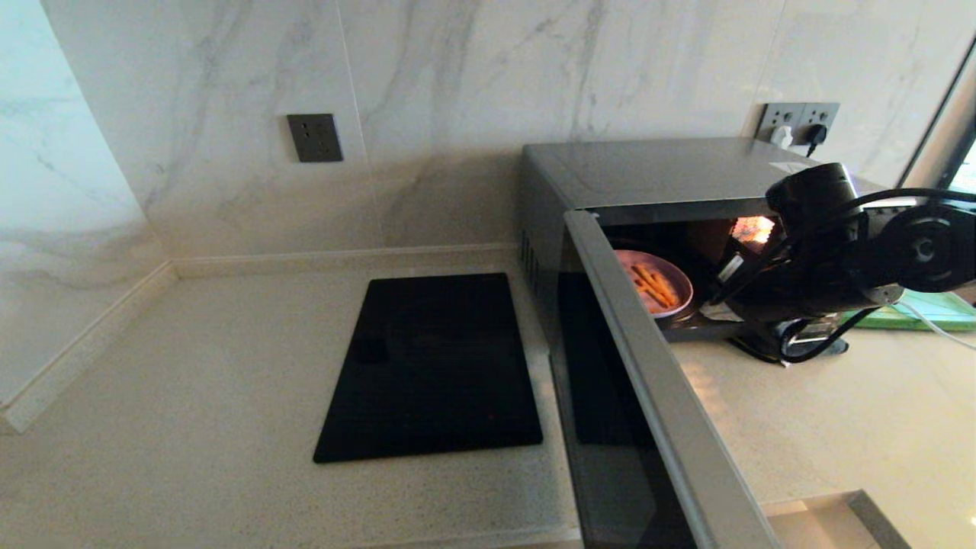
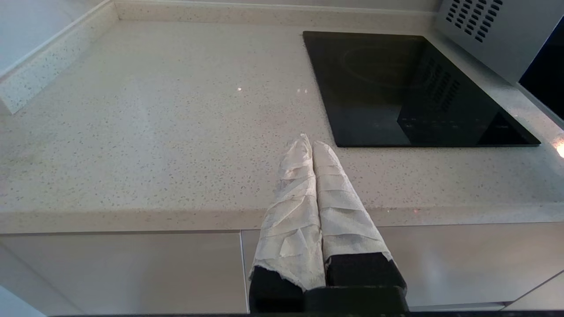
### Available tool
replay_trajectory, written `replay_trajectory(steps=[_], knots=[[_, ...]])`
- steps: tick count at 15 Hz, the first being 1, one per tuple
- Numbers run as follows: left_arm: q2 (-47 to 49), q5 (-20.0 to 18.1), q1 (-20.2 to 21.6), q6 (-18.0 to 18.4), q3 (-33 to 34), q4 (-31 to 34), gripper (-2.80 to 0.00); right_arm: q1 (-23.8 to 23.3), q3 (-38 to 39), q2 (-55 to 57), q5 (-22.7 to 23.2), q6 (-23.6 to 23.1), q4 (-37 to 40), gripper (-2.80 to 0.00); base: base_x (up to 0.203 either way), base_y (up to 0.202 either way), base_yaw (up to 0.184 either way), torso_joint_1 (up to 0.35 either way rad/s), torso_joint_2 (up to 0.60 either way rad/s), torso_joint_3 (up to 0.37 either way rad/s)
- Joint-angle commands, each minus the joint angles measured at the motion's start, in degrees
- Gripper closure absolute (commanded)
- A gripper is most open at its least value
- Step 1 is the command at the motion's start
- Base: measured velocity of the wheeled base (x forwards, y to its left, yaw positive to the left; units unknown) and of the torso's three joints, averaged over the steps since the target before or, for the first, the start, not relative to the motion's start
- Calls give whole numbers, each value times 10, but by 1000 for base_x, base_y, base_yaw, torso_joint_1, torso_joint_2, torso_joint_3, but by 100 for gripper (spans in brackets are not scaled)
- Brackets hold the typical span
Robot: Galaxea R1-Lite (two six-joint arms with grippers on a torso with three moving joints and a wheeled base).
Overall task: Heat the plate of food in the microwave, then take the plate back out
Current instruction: Take the plate out of the microwave
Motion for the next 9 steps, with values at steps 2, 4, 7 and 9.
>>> replay_trajectory(steps=[2,4,7,9], knots=[[1,0,0,0,0,0,0,-4,-1,12,0,4,1,0,0,0,0,0,0,0],[1,0,0,0,0,0,0,-9,-4,14,1,5,1,0,0,0,0,0,0,0],[1,0,0,0,0,0,0,-10,-10,25,0,5,1,0,0,0,0,0,0,0],[1,0,0,0,0,0,0,-10,-13,34,-1,7,1,0,0,0,0,0,0,0]])
